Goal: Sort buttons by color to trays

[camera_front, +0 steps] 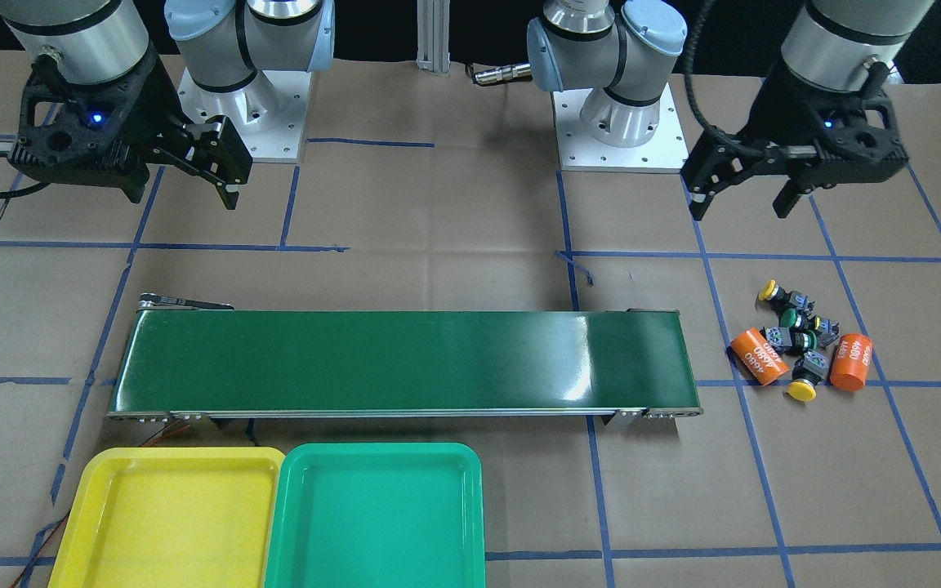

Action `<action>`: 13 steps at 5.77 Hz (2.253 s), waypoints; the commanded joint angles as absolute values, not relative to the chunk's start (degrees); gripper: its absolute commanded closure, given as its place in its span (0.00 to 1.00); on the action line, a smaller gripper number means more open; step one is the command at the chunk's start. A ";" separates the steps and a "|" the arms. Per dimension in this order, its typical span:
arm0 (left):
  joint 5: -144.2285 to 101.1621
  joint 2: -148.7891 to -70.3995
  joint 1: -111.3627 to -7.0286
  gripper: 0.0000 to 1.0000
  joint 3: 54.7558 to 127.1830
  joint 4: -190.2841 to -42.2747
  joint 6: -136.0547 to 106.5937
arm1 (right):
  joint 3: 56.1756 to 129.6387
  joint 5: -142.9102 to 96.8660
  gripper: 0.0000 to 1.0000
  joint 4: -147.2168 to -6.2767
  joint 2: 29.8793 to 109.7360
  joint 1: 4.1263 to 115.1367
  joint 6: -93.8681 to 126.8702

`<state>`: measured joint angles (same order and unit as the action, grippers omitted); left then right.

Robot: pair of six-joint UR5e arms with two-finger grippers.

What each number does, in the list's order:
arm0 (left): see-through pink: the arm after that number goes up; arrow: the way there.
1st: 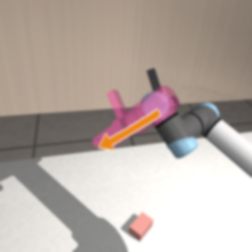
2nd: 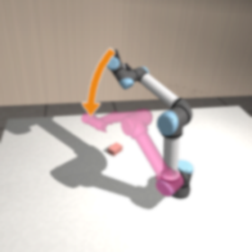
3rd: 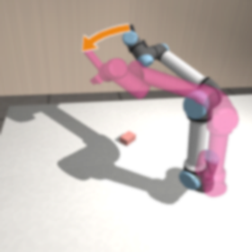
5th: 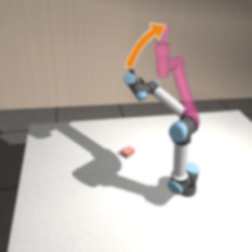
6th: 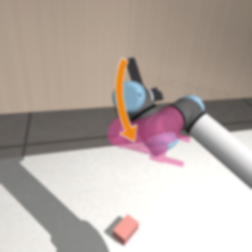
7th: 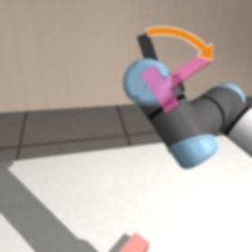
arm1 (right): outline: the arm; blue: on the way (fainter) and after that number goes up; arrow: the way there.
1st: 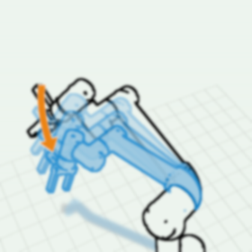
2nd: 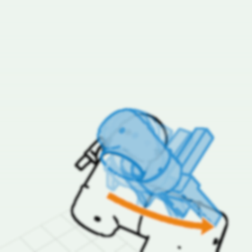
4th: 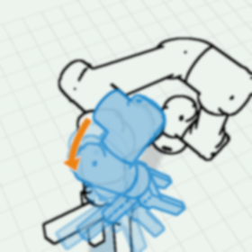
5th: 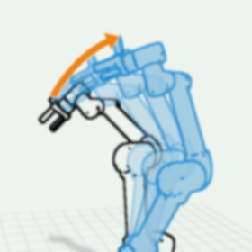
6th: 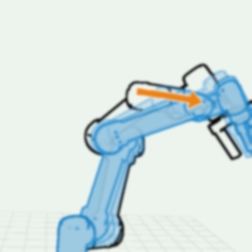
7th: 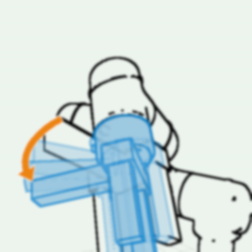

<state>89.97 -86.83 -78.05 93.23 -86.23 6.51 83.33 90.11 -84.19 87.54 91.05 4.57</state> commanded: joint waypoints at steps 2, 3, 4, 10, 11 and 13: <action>89.74 -93.40 -66.12 0.02 98.51 -79.12 6.59 | 83.50 90.09 0.00 -84.20 87.54 91.05 4.57; 89.82 -96.82 -65.66 0.02 99.22 -76.58 6.77 | 83.50 90.09 0.00 -84.20 87.54 91.14 4.57; 89.91 -99.90 -64.96 0.02 100.10 -74.12 6.68 | 83.50 90.09 0.00 -84.29 87.54 91.14 4.66; 91.58 -112.84 -62.75 0.15 107.67 -60.30 5.89 | 83.50 87.21 0.00 -83.94 87.63 92.98 -0.48; 93.41 -112.85 -62.84 0.43 107.67 -60.12 6.41 | 83.50 85.45 0.00 -83.94 87.19 93.51 -9.14; 93.78 -113.20 -62.93 0.89 107.75 -60.12 6.76 | 83.50 85.52 0.00 -84.29 86.75 96.75 -40.81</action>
<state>93.59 -112.95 -62.89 107.71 -60.11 6.34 83.46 85.59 -84.17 87.07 95.25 -26.73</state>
